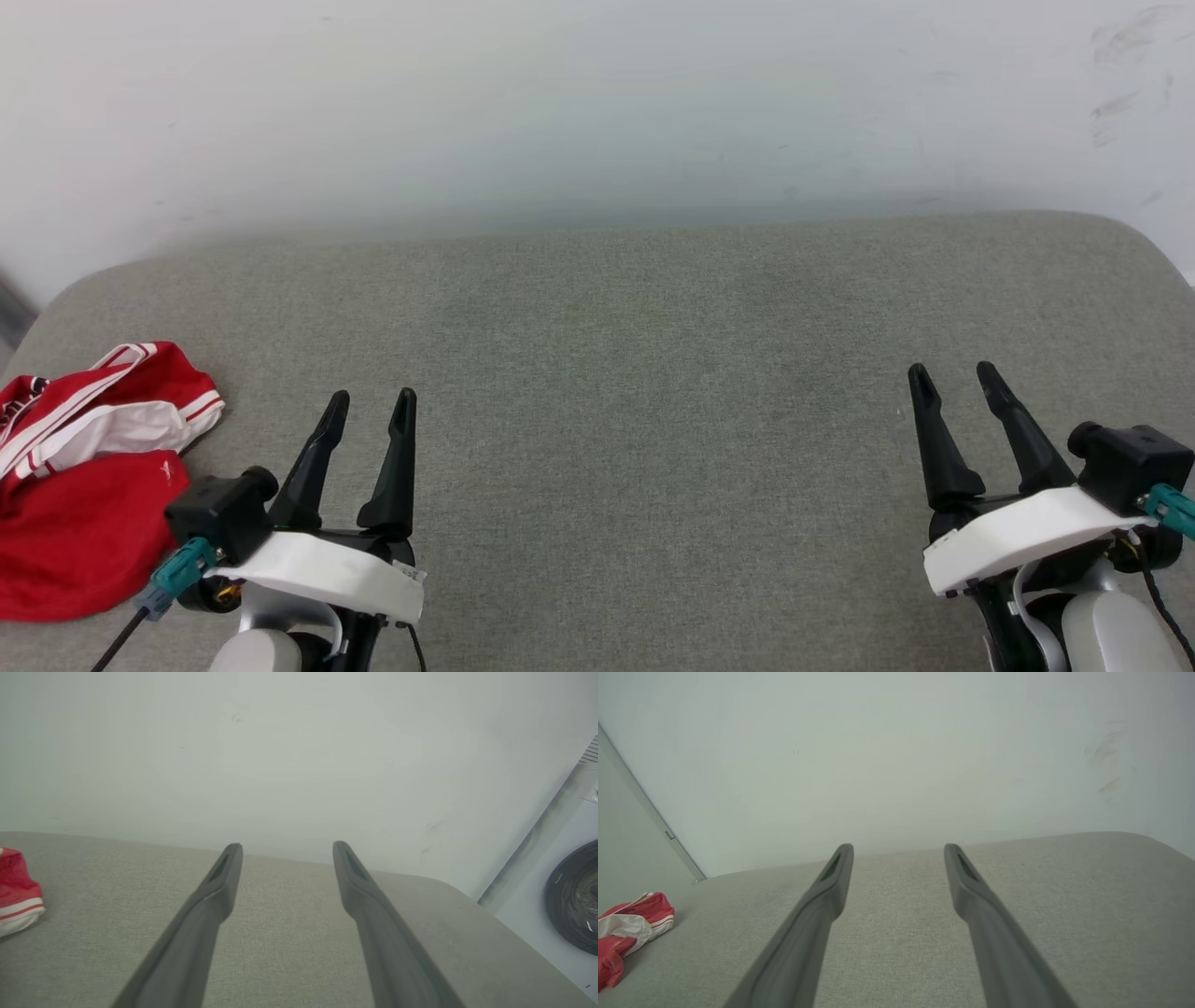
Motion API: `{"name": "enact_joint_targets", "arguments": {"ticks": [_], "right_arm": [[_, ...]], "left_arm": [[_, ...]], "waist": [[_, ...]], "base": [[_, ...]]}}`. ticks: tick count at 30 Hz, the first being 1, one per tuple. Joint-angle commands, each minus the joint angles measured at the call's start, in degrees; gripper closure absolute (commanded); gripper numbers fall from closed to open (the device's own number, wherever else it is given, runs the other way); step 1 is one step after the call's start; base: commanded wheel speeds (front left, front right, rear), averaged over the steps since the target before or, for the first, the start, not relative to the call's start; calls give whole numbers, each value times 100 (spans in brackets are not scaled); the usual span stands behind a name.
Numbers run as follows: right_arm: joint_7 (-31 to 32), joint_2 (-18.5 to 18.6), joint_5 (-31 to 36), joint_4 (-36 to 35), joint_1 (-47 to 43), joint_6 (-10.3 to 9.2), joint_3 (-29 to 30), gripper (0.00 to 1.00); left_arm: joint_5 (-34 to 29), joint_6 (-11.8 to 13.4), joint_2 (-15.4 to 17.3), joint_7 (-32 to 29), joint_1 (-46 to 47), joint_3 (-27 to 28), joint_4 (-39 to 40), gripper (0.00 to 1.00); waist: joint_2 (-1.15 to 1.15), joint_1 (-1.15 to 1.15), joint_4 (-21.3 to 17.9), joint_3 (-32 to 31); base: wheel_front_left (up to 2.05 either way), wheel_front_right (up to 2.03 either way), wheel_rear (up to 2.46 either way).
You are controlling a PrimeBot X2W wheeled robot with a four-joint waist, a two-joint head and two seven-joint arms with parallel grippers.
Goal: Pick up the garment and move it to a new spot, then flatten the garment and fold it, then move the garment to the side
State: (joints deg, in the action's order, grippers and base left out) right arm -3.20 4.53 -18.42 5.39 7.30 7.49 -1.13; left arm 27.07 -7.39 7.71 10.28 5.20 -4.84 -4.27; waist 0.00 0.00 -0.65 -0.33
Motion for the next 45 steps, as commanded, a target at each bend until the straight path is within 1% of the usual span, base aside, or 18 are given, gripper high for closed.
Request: {"name": "enact_joint_targets", "arguments": {"ticks": [1, 11, 24, 32, 41, 45], "right_arm": [[0, -26, 191, -79, 10, 0, 14, 0], [47, -113, 896, -53, -57, 0, 59, 0], [-11, -167, 1331, 2, -88, 0, 153, 0], [-94, -169, 1394, -22, -132, 0, 192, 0], [-152, -172, 1619, -27, -130, 0, 176, 0], [-159, -171, 1568, -6, -126, -1, 184, 0]], "left_arm": [[-189, -12, -5, 57, 11, 43, 18, 0], [-841, -13, -123, 176, -6, 257, -182, 0], [-1347, -15, -198, 323, 23, 379, -453, 0], [-1624, -15, -213, 410, 46, 430, -559, 0], [-1909, -16, -224, 501, 56, 430, -601, 0], [-1854, -9, -235, 507, 76, 462, -646, 0]], "waist": [[0, 0, -2, -1], [0, 0, -16, -8], [0, 0, -27, -7], [0, 0, -46, -4], [0, 0, -66, 4], [0, 0, -46, 6]], "base": [[0, 0, 0], [0, 0, 0], [0, 0, 0], [0, 0, 0], [0, 0, 0], [0, 0, 0]]}}
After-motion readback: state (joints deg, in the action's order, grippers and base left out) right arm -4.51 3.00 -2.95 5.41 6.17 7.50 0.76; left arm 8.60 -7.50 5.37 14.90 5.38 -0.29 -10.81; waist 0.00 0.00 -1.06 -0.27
